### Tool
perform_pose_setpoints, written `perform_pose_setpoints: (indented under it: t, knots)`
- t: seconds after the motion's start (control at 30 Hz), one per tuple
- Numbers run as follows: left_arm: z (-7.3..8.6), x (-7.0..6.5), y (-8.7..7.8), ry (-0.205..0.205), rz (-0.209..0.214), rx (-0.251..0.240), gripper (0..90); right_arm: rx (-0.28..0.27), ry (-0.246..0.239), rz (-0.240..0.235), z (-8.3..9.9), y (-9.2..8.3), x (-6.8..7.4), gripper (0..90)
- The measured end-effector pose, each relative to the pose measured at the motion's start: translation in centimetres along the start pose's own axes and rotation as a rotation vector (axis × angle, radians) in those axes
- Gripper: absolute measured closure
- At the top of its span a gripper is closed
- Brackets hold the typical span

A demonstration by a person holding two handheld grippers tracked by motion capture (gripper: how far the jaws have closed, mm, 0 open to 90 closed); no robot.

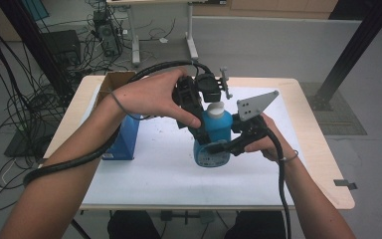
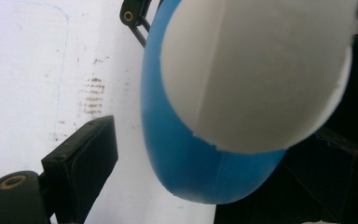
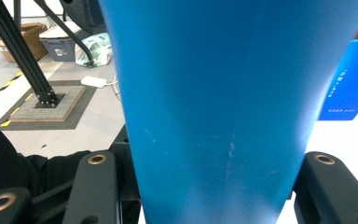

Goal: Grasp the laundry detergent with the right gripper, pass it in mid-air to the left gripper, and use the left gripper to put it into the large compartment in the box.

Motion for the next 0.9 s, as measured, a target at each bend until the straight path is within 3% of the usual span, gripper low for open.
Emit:
perform_pose_setpoints:
  t: [0.4, 0.9]
  knots:
    - [0.00, -0.08, -0.10, 0.013, -0.007, 0.001, 11.0, 0.002, -0.003, -0.002, -0.07, 0.10, 0.09, 45.4]
    - [-0.24, -0.01, -0.30, -0.007, -0.019, -0.002, 11.0, 0.003, -0.010, -0.002, -0.17, 0.12, 0.18, 45.4]
Point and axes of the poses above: each handheld gripper's, and its own axes: y roughly forward along the jaws, z roughly out of its underside, x roughly to its left, the point moved 3 cm from there along y, roughly forward along the jaws, and after that the axes turned 5 degrees about y, right-handed, at the moved point
